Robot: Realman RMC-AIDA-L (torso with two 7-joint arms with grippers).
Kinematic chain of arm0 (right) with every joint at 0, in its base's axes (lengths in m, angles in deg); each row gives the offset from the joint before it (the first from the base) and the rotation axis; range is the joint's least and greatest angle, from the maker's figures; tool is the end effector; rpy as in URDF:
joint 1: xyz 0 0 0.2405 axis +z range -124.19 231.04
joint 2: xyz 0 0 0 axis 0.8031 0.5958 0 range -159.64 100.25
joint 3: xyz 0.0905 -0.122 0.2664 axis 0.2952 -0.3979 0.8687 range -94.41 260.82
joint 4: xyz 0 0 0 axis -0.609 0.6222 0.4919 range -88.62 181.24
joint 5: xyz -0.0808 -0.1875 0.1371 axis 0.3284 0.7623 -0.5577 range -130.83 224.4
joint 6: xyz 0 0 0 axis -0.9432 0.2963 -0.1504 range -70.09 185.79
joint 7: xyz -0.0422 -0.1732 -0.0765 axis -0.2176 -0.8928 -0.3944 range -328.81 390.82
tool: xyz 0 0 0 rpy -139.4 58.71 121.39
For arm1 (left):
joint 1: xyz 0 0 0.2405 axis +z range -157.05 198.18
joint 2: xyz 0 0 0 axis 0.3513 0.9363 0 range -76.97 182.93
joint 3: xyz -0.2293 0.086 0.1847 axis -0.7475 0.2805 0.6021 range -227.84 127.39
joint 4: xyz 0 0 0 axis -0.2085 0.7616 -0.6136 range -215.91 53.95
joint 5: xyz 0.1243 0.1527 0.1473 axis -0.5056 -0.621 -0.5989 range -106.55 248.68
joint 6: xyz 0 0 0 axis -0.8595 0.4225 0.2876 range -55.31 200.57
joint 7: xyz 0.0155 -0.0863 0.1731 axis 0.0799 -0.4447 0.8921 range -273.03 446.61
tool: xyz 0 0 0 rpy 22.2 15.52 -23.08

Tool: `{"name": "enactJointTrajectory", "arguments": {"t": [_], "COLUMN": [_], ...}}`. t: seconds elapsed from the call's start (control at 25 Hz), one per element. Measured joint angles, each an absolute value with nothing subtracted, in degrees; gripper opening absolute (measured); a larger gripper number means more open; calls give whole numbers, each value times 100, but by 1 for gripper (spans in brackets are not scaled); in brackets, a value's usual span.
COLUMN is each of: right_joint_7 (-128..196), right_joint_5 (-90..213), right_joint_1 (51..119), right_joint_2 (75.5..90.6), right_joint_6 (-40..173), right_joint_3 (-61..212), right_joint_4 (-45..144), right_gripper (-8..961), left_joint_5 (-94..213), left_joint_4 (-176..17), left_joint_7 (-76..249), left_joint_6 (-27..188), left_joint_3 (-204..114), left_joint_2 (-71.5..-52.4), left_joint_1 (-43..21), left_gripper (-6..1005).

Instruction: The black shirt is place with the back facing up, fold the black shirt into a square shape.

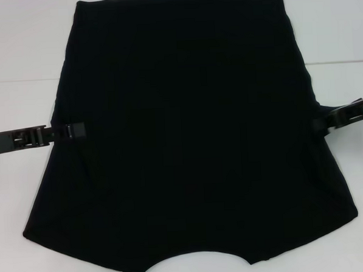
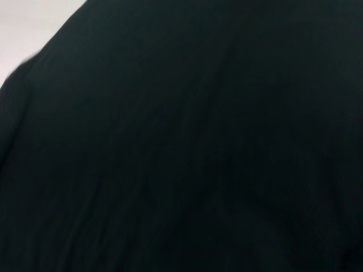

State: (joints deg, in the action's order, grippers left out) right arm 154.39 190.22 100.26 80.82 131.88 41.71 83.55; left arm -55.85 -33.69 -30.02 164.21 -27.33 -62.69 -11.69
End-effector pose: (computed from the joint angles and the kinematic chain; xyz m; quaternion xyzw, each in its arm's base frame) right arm 0.3102 0.5122 -0.0078 -0.8765 0.4322 0.0063 0.2117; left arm -0.3378 0.4270 0.0266 -0.8200 -0.4865 -0.2481 0.1712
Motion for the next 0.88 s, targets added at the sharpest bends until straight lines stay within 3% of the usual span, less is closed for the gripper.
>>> {"name": "enactJointTrajectory", "arguments": {"t": [0.4,0.6,0.88], "right_joint_7": [14907,15023,15446], "right_joint_5": [19033,19036,19000], "right_joint_1": [10170,10168,10138], "right_joint_2": [8436,8452,8321], "right_joint_6": [13061,13034,13096], "right_joint_3": [2750,2601,2872], "right_joint_4": [8707,8701,8716], "right_gripper": [38,69,114], "left_joint_5": [-5535,-5529,-5525], "left_joint_4": [-3508,-3520,-3519], "left_joint_7": [-3001,-3001,-3002], "left_joint_6": [16338,16290,16243], "left_joint_3": [-2750,-2754,-2756], "left_joint_2": [-6255,-6245,-6242], "left_joint_1": [-1169,-1169,-1169], "left_gripper": [355,354,354]}}
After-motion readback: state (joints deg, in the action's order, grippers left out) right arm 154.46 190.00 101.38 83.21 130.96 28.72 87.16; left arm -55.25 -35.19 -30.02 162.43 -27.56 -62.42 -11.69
